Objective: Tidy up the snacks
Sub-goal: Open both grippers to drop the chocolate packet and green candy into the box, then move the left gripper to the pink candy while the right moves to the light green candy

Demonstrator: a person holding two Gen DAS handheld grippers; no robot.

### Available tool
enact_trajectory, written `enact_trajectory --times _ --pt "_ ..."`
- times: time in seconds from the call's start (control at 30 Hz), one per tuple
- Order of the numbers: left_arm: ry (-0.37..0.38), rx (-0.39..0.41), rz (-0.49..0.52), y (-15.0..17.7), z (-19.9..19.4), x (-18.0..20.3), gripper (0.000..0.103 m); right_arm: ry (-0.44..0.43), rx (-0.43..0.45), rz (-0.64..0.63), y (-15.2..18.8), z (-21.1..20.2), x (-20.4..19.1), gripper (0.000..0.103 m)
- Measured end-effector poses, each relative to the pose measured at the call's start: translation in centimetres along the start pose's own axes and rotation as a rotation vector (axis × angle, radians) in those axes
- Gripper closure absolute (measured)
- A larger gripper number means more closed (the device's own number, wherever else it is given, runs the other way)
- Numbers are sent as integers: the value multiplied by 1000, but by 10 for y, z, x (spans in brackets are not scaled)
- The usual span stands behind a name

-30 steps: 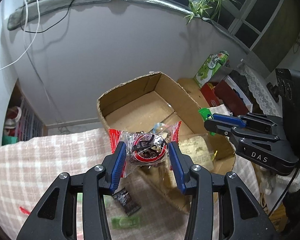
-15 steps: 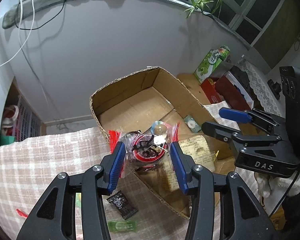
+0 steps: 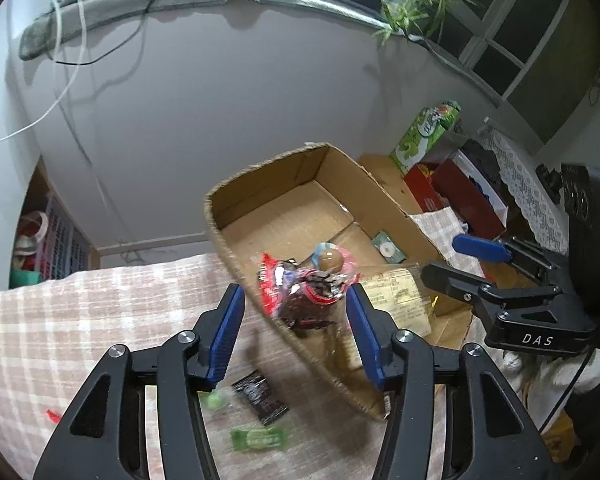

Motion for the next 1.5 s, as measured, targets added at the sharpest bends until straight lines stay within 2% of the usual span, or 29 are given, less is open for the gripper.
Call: enact_trajectory --times 0.1,0.37,0.5,0.6,0.63,0.67,0.77,0.87,1.03,1.2,1.5 --pt "-10 12 -22 2 -11 -15 51 -40 8 8 7 -5 -11 26" --pt "-50 52 -101 27 -51 -69 51 -67 -14 20 25 -18 -42 26" --pt "-75 50 -140 47 -65 -94 51 -96 -5 -65 35 -24 -75 26" --pt "-87 41 -157 67 -72 -108 51 -117 -42 -139 48 -17 -102 26" --pt "-83 35 -159 74 -74 -111 51 -133 -58 -165 53 -13 -112 27" --pt "-81 29 -157 79 -74 -113 51 -143 -76 -186 58 -8 -119 33" --pt "-80 16 -130 95 -74 -112 54 -162 -144 -228 74 11 -134 43" --pt "-66 -2 -89 106 -69 -106 59 -182 -199 -237 88 32 -143 44" --pt "0 -48 -25 118 -52 -89 63 -208 -250 -211 99 64 -149 56" --pt "31 -97 -22 128 -31 -89 67 -196 -268 -180 102 87 -149 58" --pt "63 -146 -27 136 -3 -100 68 -147 -268 -158 95 120 -145 59"
Point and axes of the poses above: each gripper's, at about its wrist camera, not at the fingertips, and z roughly the way its jaws point, x to its right, y to its underside, the point moved 7 cm from there along z, roughly the way its jaws point, and after that the axes turned 12 degrees about -y, right-handed, at the moved point
